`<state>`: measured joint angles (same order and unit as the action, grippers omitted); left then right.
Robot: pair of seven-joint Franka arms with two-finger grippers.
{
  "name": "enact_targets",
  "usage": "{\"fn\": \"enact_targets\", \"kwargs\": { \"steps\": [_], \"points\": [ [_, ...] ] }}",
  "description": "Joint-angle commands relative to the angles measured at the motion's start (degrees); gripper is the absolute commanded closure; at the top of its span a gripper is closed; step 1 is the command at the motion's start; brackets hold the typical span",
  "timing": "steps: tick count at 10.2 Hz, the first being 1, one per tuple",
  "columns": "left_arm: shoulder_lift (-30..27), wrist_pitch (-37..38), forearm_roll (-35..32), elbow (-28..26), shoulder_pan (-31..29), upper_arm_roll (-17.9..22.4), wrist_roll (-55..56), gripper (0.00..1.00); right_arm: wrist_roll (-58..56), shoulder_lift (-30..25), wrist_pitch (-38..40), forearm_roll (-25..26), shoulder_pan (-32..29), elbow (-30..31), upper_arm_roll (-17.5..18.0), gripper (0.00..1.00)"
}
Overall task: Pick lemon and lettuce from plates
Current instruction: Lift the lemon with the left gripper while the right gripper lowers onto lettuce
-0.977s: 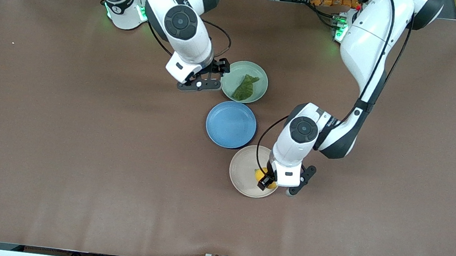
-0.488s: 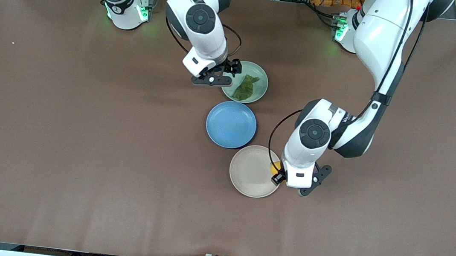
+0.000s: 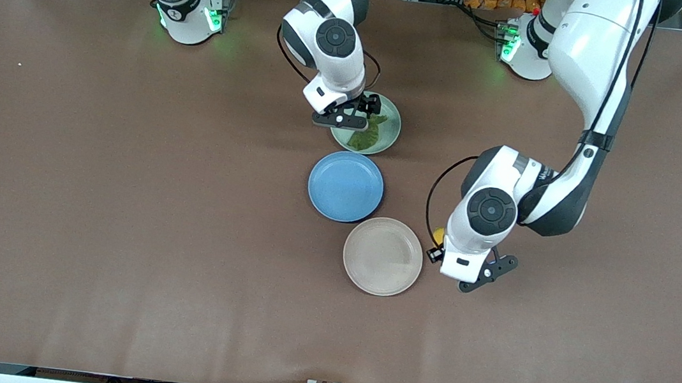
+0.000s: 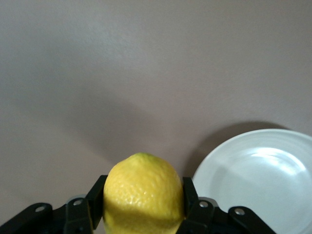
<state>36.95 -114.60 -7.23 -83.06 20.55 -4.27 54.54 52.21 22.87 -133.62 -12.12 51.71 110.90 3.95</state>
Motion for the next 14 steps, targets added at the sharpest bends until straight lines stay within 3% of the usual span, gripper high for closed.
{"fn": "enact_targets", "kwargs": {
  "steps": [1, 7, 11, 13, 14],
  "points": [
    [-3.99, 0.78, -1.03, -4.38, -2.18, -0.48, -6.97, 1.0, 5.33, 3.74, -4.79, 0.33, 3.12, -0.77, -0.61, 0.0],
    [-6.1, -0.44, -2.0, -8.08, -4.72, -0.39, -11.11, 1.0, 9.04, 11.13, -6.91, 0.86, 5.68, -5.42, -0.96, 0.0],
    [-11.71, -6.76, -2.0, -17.2, -6.93, -0.48, -14.36, 1.0, 12.11, 14.48, -6.92, 1.74, 7.61, -8.58, -1.75, 0.0],
    [-15.23, -8.52, -2.0, -22.3, -7.72, -0.48, -15.94, 1.0, 13.53, 14.83, -6.83, 2.54, 7.62, -9.47, -1.76, 0.37],
    [-16.64, -9.23, -2.0, -23.98, -8.94, -0.56, -17.87, 1.0, 13.53, 14.92, -6.91, 2.63, 7.53, -9.56, -1.76, 0.47]
  ]
}}
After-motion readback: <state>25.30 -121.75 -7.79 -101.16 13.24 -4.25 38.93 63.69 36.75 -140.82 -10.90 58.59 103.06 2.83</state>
